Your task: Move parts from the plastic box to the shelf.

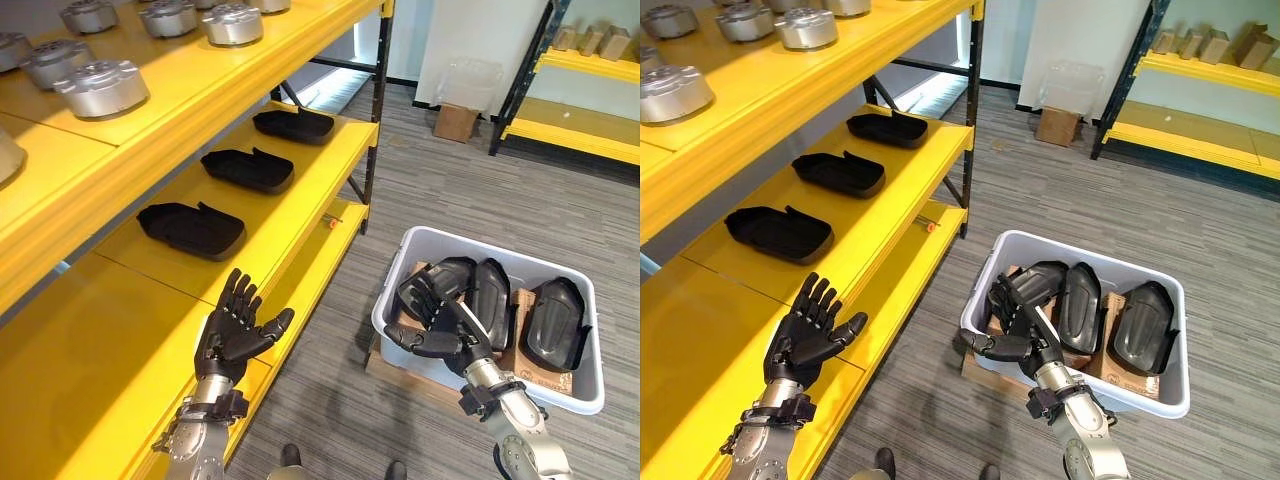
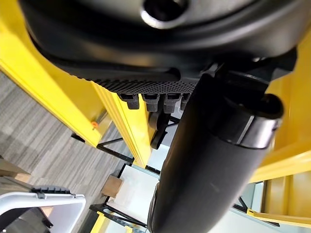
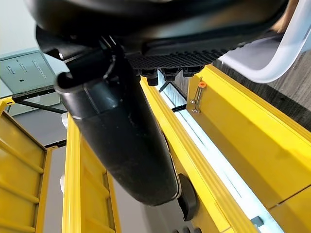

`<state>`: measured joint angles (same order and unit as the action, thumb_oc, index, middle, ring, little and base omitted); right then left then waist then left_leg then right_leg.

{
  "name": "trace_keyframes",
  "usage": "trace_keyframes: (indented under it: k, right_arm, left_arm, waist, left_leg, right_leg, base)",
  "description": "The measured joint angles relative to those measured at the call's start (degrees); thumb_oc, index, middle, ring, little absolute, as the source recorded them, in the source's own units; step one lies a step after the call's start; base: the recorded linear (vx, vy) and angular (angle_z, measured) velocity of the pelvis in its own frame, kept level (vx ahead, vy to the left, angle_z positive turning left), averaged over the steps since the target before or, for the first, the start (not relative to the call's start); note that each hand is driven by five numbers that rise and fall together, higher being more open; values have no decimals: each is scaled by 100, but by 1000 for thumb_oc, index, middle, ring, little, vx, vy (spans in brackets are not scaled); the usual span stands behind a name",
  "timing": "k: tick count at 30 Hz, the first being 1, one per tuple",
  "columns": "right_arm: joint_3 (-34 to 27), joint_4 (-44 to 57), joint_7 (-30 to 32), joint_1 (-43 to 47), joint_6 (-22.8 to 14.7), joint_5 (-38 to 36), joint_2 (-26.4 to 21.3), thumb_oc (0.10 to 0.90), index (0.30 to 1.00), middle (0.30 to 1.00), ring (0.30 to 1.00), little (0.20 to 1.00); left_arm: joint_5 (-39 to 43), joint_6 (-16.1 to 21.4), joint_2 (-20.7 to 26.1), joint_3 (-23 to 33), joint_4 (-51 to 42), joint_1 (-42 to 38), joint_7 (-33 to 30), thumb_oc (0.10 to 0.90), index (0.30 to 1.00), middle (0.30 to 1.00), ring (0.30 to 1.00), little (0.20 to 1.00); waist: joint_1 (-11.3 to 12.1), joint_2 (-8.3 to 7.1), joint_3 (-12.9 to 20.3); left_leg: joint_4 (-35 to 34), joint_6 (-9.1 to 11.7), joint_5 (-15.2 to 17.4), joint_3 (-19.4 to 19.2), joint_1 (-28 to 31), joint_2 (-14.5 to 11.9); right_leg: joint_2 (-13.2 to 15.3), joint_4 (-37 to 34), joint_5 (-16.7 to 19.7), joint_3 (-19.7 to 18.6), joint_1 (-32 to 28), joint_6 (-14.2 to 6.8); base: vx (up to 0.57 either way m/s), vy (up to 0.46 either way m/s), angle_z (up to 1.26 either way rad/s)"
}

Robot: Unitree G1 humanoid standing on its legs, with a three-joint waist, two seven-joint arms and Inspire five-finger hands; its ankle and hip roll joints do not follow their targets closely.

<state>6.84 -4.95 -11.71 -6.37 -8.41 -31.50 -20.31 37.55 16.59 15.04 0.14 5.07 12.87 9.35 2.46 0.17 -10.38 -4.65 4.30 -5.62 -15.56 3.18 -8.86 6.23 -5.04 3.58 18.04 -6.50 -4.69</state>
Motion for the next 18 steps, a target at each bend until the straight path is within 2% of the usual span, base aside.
trace_keyframes:
  k: [2, 4, 7, 12, 15, 18]
  right_arm:
    - [-139, -8, 93, -1, -12, 62, 60, 900, 1000, 1000, 1000, 1000]
    - [-351, -18, 178, -5, -109, 539, 26, 900, 1000, 1000, 1000, 1000]
    - [-401, 10, 170, -17, -177, 613, -78, 900, 1000, 1000, 1000, 1000]
    - [-371, 10, 167, -40, -178, 646, -12, 900, 1000, 1000, 1000, 1000]
    - [-364, 10, 276, -39, -178, 676, 9, 900, 1000, 1000, 1000, 1000]
    - [-355, 14, 807, -43, -183, 1154, 58, 900, 1000, 1000, 1000, 1000]
  left_arm:
    - [-268, 1, 91, -5, 23, -10, 16, 900, 1000, 1000, 1000, 1000]
    - [-743, 3, 430, -50, -12, -64, 135, 900, 1000, 1000, 1000, 1000]
    - [-931, 6, 766, 20, 3, -118, 125, 900, 1000, 1000, 1000, 1000]
    - [-808, 132, 815, 556, 176, -136, -25, 900, 1000, 1000, 1000, 1000]
    - [-571, 149, 552, 732, 167, -114, -21, 900, 1000, 1000, 1000, 1000]
    - [-588, 88, 444, 715, 167, -35, 33, 900, 1000, 1000, 1000, 1000]
  waist:
    - [-211, -36, 28]
    - [-385, -127, 83]
    - [-498, -219, 140]
    - [-451, -304, 193]
    - [-370, -310, 197]
    - [-363, -345, 219]
  left_leg:
    - [-21, -35, -6, 23, 14, 133]
    - [-17, -119, 45, 2, 59, 304]
    - [0, -184, 88, -16, 98, 421]
    - [0, -201, 82, -5, 99, 428]
    - [-21, -191, 82, 0, 96, 423]
    - [-21, -188, 80, -9, 92, 435]
  right_leg:
    - [94, 1, 43, 7, -44, -82]
    - [269, 1, 66, -19, -75, -178]
    - [380, 4, 96, -33, -105, -228]
    - [390, 2, 107, -22, -120, -243]
    - [388, 1, 112, -7, -126, -245]
    - [399, 1, 115, -12, -119, -249]
  base:
    - [36, 193, 4]
    - [19, 206, -2]
    - [-4, 185, -2]
    - [-36, 99, 4]
    - [-8, 93, 3]
    - [1, 182, 0]
